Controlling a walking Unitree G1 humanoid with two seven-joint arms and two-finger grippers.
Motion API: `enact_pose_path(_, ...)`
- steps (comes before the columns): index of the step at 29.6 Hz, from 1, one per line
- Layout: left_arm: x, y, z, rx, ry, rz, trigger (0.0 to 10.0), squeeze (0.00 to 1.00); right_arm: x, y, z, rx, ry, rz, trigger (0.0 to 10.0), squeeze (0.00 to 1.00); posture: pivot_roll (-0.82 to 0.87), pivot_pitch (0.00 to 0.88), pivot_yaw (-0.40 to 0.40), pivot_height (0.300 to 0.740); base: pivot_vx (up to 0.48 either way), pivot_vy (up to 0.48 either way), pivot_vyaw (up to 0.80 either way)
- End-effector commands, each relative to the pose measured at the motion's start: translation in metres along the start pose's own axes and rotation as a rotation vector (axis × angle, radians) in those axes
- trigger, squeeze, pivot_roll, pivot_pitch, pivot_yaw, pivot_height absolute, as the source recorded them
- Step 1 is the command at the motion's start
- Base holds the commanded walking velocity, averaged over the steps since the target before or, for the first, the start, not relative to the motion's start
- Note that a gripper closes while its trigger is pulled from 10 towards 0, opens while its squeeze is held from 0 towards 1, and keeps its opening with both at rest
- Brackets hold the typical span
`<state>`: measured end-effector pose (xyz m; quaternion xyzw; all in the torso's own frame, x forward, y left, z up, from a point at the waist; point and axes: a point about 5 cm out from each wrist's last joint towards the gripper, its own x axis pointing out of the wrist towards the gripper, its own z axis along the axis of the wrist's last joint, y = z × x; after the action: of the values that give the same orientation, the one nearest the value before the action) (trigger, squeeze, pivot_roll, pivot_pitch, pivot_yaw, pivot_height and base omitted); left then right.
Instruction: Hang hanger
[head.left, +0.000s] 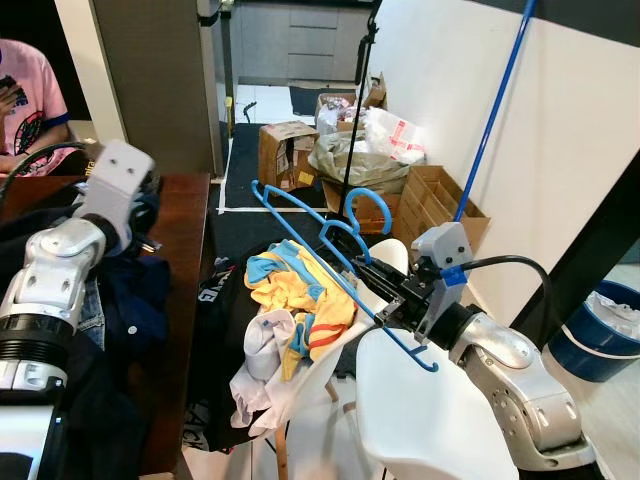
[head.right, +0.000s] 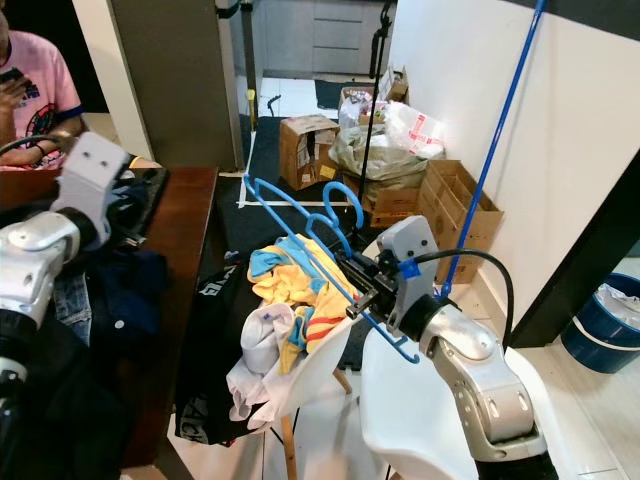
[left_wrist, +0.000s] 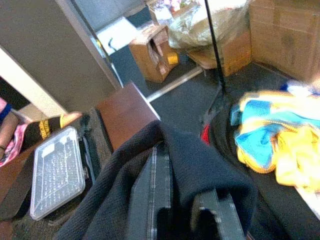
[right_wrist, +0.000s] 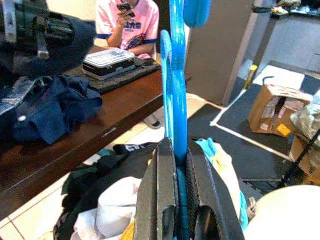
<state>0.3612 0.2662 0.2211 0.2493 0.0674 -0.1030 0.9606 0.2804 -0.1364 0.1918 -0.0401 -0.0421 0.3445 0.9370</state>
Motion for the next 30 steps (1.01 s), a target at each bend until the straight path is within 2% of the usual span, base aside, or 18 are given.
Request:
enact_pose_path(1, -0.005, -0.001, -0.022, 0.04, 0.127, -0.019, 10.0, 1.0, -0.002, 0.001, -0.001, -0.002, 0.004, -0.004, 10.0, 0.0, 0.06, 0.0, -0.031, 0.74, 0.0, 0.0, 0.0)
enact_pose_path(3, -0.009, 0.003, -0.035, 0.079, 0.193, 0.022, 10.0, 1.0, -0.002, 0.002, -0.002, 0.003, 0.004, -0.003, 10.0, 0.0, 0.05, 0.0, -0.031, 0.74, 0.0, 0.0, 0.0)
enact_pose_path(7, -0.017, 0.004, -0.038, 0.107, 0.218, 0.041, 10.0, 1.0, -0.002, 0.001, -0.002, 0.007, 0.004, -0.007, 10.0, 0.0, 0.05, 0.0, -0.034, 0.74, 0.0, 0.0, 0.0)
enact_pose_path(9, -0.033, -0.005, -0.037, 0.187, 0.262, -0.065, 10.0, 1.0, -0.003, -0.001, -0.003, 0.009, 0.007, -0.018, 10.0, 0.0, 0.06, 0.0, -0.038, 0.74, 0.0, 0.0, 0.0)
enact_pose_path(11, -0.041, -0.002, -0.034, 0.208, 0.277, -0.077, 10.0, 1.0, -0.004, -0.003, -0.003, 0.009, 0.009, -0.022, 10.0, 0.0, 0.06, 0.002, -0.04, 0.74, 0.0, 0.0, 0.0)
enact_pose_path(14, -0.063, 0.021, -0.025, 0.278, 0.337, -0.042, 10.0, 1.0, -0.004, -0.005, -0.004, 0.007, 0.012, -0.025, 10.0, 0.0, 0.07, 0.0, -0.046, 0.74, 0.0, 0.0, 0.0)
enact_pose_path(15, -0.07, 0.031, -0.021, 0.297, 0.345, -0.021, 10.0, 0.87, -0.004, -0.005, -0.004, 0.007, 0.012, -0.026, 10.0, 0.0, 0.07, 0.0, -0.046, 0.74, 0.0, 0.0, 0.0)
enact_pose_path(16, -0.076, 0.038, -0.014, 0.294, 0.334, -0.01, 10.0, 0.0, -0.004, -0.006, -0.004, 0.007, 0.012, -0.026, 10.0, 0.0, 0.07, 0.0, -0.046, 0.74, 0.0, 0.0, 0.0)
enact_pose_path(18, -0.078, 0.041, -0.009, 0.285, 0.32, -0.005, 10.0, 0.0, -0.004, -0.006, -0.004, 0.006, 0.012, -0.026, 10.0, 0.0, 0.07, 0.0, -0.046, 0.74, 0.0, 0.0, 0.0)
enact_pose_path(19, -0.078, 0.038, 0.006, 0.21, 0.211, -0.038, 10.0, 0.0, -0.003, -0.007, -0.003, 0.005, 0.012, -0.027, 10.0, 0.0, 0.07, 0.0, -0.051, 0.74, 0.0, 0.0, 0.0)
enact_pose_path(20, -0.078, 0.038, 0.006, 0.21, 0.211, -0.038, 10.0, 0.0, -0.003, -0.007, -0.003, 0.005, 0.012, -0.027, 10.0, 0.0, 0.07, 0.0, -0.051, 0.74, 0.0, 0.0, 0.0)
enact_pose_path(21, -0.078, 0.035, 0.017, 0.158, 0.133, -0.067, 10.0, 0.0, -0.002, -0.007, -0.003, 0.004, 0.011, -0.027, 10.0, 0.0, 0.07, 0.0, -0.051, 0.74, 0.0, 0.0, 0.0)
enact_pose_path(23, -0.077, 0.022, 0.049, 0.045, -0.114, -0.143, 10.0, 0.0, -0.002, -0.009, -0.003, 0.002, 0.009, -0.028, 10.0, 0.0, 0.07, 0.0, -0.052, 0.74, 0.0, 0.0, 0.0)
enact_pose_path(24, -0.077, 0.022, 0.049, 0.045, -0.114, -0.143, 10.0, 0.0, -0.002, -0.009, -0.003, 0.002, 0.009, -0.028, 10.0, 0.0, 0.07, 0.0, -0.052, 0.74, 0.0, 0.0, 0.0)
enact_pose_path(26, -0.076, 0.005, 0.07, -0.041, -0.299, -0.182, 10.0, 0.0, -0.001, -0.01, -0.002, 0.001, 0.004, -0.036, 10.0, 0.0, 0.07, 0.0, -0.051, 0.74, 0.0, 0.0, 0.0)
enact_pose_path(27, -0.076, 0.005, 0.07, -0.041, -0.299, -0.182, 10.0, 0.0, -0.001, -0.01, -0.002, 0.001, 0.004, -0.036, 10.0, 0.0, 0.07, 0.0, -0.051, 0.74, 0.0, 0.0, 0.0)
enact_pose_path(29, -0.067, -0.021, 0.076, -0.187, -0.43, -0.205, 10.0, 0.0, 0.0, -0.011, 0.0, 0.003, -0.008, -0.046, 10.0, 0.0, 0.06, 0.0, -0.049, 0.74, 0.0, 0.0, 0.0)
enact_pose_path(30, -0.067, -0.021, 0.076, -0.187, -0.43, -0.205, 10.0, 0.0, 0.0, -0.011, 0.0, 0.003, -0.008, -0.046, 10.0, 0.0, 0.06, 0.0, -0.049, 0.74, 0.0, 0.0, 0.0)
